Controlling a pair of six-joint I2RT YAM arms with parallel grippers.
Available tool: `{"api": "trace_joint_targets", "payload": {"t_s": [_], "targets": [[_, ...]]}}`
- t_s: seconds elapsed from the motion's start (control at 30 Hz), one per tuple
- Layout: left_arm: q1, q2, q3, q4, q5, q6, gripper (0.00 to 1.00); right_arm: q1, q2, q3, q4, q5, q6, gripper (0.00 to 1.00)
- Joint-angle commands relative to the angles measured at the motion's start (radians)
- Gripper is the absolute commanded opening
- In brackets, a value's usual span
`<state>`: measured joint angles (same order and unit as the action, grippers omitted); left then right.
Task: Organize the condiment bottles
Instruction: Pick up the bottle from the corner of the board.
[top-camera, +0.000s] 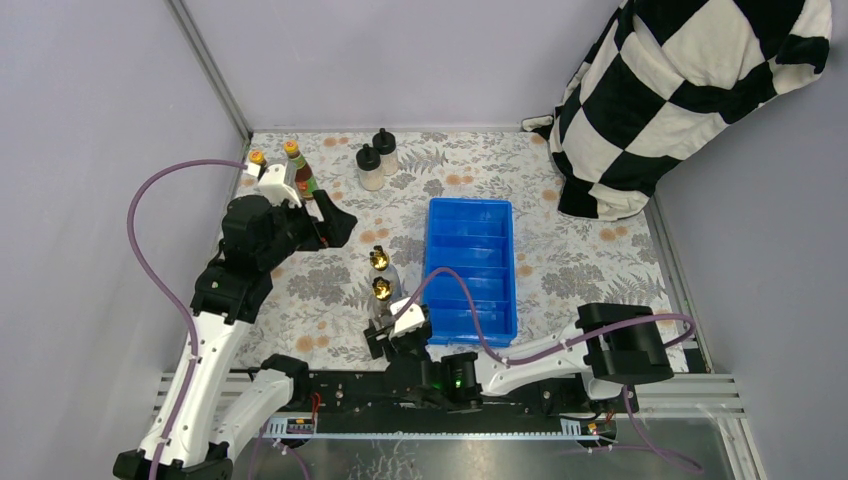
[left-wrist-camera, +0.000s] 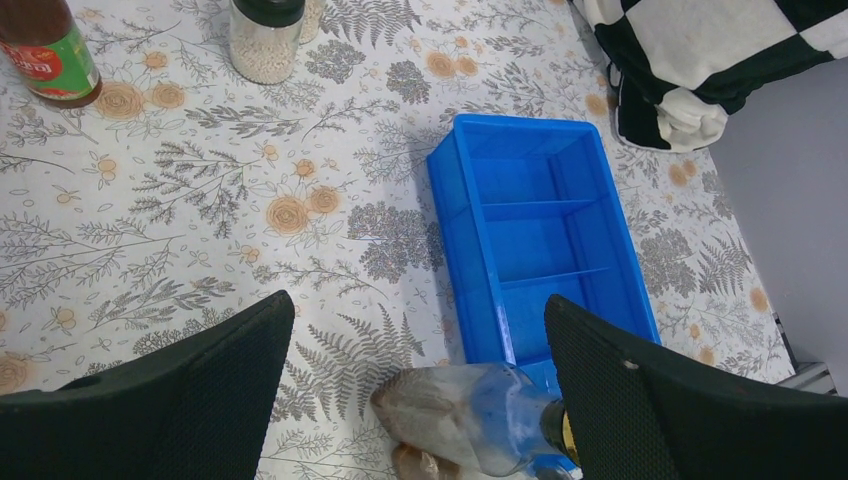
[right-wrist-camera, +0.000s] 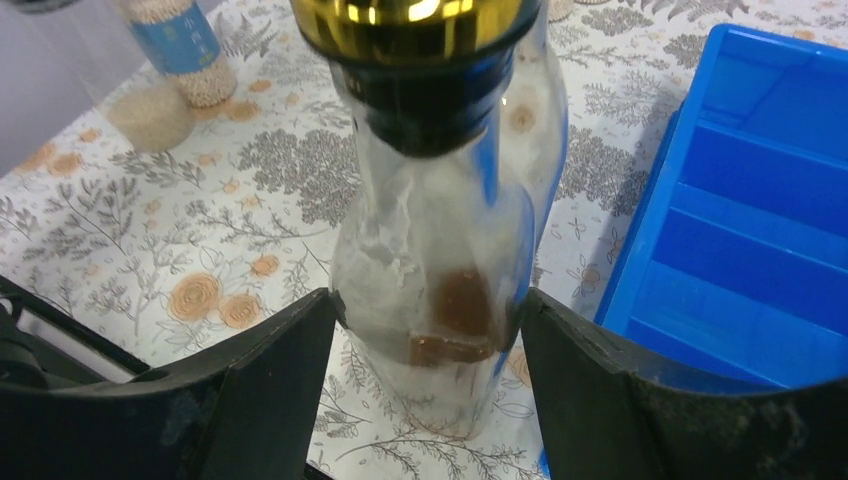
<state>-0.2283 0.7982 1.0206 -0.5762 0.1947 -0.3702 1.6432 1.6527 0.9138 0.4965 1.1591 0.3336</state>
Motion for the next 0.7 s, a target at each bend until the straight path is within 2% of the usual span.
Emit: {"api": "trace_joint_targets", "payload": {"t_s": [0.0,0.2,0.33,0.67], "targets": [[-0.001,0.0,-0.023,0.023,0.004,0.003,0.99,-0.012,0.018,0.009,-0.029,-0.008,0.075,0.74],[-0.001,0.008,-0.025,0.027,0.008,0.004,0.99,-0.043,0.012,-0.007,-0.027,-0.004,0.088,0.73],[-0.002,0.012,-0.029,0.031,0.009,0.004,0.99,-0.058,0.025,-0.002,-0.027,0.006,0.097,0.77],[-0.002,0.004,-0.036,0.031,0.006,0.005,0.99,-0.063,0.056,0.037,-0.104,0.026,0.149,0.62]]}}
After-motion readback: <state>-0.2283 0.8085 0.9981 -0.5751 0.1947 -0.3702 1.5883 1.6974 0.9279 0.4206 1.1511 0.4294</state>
